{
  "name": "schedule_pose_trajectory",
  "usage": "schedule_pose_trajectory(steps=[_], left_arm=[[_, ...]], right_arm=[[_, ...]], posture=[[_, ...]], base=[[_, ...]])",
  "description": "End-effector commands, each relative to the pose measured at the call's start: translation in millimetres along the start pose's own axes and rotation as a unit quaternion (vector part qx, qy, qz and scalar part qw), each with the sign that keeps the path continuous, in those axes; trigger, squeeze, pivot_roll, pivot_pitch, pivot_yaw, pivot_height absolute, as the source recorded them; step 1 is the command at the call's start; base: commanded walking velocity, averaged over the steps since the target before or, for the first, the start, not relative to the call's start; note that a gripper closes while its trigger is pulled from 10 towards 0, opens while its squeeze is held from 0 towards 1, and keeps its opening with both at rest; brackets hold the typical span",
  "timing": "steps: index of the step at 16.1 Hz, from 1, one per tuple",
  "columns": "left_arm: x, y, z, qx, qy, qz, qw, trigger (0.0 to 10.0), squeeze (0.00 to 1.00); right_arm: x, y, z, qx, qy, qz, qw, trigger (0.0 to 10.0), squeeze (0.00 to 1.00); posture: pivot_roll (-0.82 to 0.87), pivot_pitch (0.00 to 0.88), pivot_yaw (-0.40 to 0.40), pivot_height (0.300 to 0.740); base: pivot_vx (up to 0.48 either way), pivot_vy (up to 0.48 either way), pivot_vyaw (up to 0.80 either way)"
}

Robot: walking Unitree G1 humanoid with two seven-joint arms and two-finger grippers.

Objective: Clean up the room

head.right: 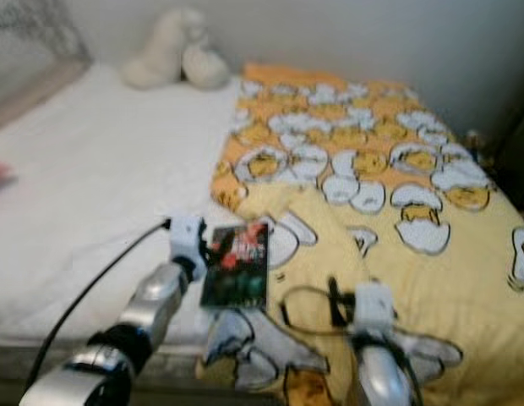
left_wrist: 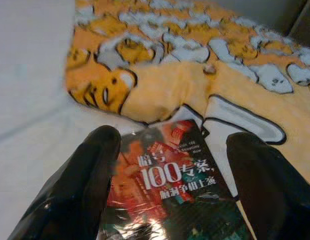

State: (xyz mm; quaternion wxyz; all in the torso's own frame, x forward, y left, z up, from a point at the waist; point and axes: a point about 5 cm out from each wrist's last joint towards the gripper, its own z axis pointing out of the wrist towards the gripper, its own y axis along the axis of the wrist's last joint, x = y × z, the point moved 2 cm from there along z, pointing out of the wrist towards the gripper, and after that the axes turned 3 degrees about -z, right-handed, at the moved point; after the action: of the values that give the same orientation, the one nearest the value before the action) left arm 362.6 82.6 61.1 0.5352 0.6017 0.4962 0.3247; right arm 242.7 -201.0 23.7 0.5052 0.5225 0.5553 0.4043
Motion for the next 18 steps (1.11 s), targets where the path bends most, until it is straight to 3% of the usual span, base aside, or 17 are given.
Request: schedule_pose_trajectory(steps=[1,4,6,10,11,14,16,18], left_arm=[[20.2,0.7,-1.1,0.014,0.047,-0.006,0.999,10.0,0.00],[34.2,8.2,0.0,0.014,0.071,-0.029,0.997,10.0,0.00],[30.4,8.2,-0.1,0.009,0.053,-0.013,0.998,10.0,0.00],[25.9,-0.6,-3.9,-0.002,0.048,-0.021,0.999,10.0,0.00],[29.6,-9.9,-7.5,0.022,0.070,0.053,0.996,10.0,0.00],[29.0,-18.9,-10.0,0.032,0.087,0.016,0.996,10.0,0.00],[20.2,-8.3,-4.7,0.000,0.077,-0.033,0.996,10.0,0.00],[21.5,-2.0,-4.3,-0.020,0.081,-0.029,0.996,10.0,0.00]], right_arm=[[6.6,9.0,-1.0,-0.010,0.021,-0.008,1.000,10.0,0.00],[7.9,8.7,-22.0,0.000,0.044,-0.027,0.999,10.0,0.00],[5.6,8.3,-33.5,0.008,0.044,-0.032,0.999,10.0,0.00],[4.0,4.6,-63.7,0.044,0.051,-0.038,0.997,10.0,0.00],[2.5,3.6,-71.7,0.052,0.054,-0.041,0.996,10.0,0.00],[1.8,2.4,-84.6,0.070,0.063,-0.049,0.994,10.0,0.00],[0.6,3.5,-90.4,0.079,0.066,-0.053,0.993,10.0,0.00],[1.2,3.5,-92.1,0.083,0.066,-0.053,0.993,10.0,0.00]], posture=[[-0.02,0.121,-0.043,0.740],[-0.08,0.197,-0.068,0.740],[-0.10,0.229,-0.076,0.740],[-0.14,0.316,-0.102,0.740],[-0.15,0.338,-0.113,0.740],[-0.17,0.369,-0.138,0.740],[-0.18,0.379,-0.148,0.740],[-0.18,0.378,-0.146,0.740]], base=[[0.000,0.000,0.00],[0.000,0.000,0.00],[0.000,0.000,0.00],[0.000,0.000,0.00],[0.000,0.000,0.00],[0.000,0.000,0.00],[0.000,0.000,0.00],[0.000,0.000,0.00]])
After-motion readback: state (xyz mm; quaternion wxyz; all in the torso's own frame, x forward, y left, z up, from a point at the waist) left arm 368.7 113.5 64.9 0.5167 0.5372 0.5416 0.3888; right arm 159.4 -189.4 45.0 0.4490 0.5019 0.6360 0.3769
